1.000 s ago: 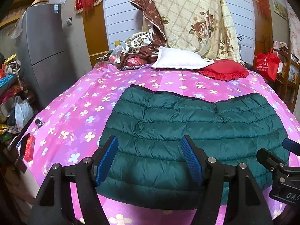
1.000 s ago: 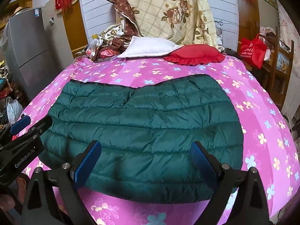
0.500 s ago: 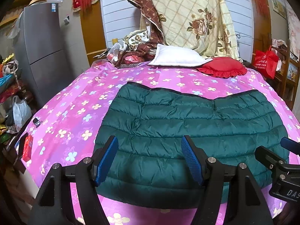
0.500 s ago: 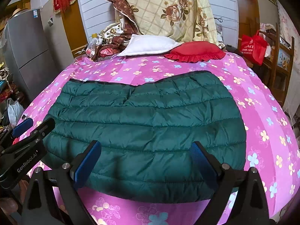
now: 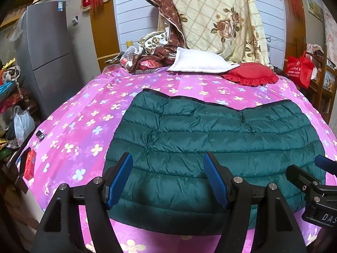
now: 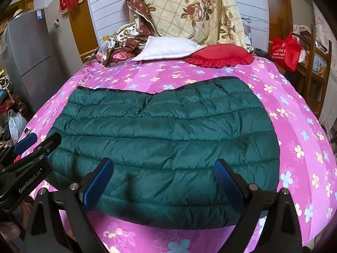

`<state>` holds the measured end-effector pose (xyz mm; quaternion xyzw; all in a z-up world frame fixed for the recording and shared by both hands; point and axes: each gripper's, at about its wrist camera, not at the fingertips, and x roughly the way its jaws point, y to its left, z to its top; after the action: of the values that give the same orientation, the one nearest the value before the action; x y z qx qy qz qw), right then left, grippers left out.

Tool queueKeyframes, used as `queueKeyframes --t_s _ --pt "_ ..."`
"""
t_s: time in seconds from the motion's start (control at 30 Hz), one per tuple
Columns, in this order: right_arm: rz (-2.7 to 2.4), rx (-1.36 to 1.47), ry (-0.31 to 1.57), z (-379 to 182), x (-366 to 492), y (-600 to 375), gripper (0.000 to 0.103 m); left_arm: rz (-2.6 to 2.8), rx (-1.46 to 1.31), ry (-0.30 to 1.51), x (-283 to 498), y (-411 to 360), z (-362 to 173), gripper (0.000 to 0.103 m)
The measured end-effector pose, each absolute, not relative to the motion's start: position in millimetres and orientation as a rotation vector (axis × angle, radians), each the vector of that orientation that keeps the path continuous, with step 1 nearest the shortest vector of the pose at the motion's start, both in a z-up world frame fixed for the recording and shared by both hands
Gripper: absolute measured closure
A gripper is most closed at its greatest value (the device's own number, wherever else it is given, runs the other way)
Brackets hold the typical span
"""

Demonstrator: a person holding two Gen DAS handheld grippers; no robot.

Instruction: Fold large clothes

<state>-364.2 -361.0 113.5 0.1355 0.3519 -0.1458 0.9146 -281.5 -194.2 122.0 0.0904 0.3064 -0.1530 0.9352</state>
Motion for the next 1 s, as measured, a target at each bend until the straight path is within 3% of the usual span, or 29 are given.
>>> queueKeyframes --t_s 1.0 --pt "-0.306 0.295 0.754 103 -354 -369 0.005 -0.337 0.196 0.635 -279 -203 114 0.051"
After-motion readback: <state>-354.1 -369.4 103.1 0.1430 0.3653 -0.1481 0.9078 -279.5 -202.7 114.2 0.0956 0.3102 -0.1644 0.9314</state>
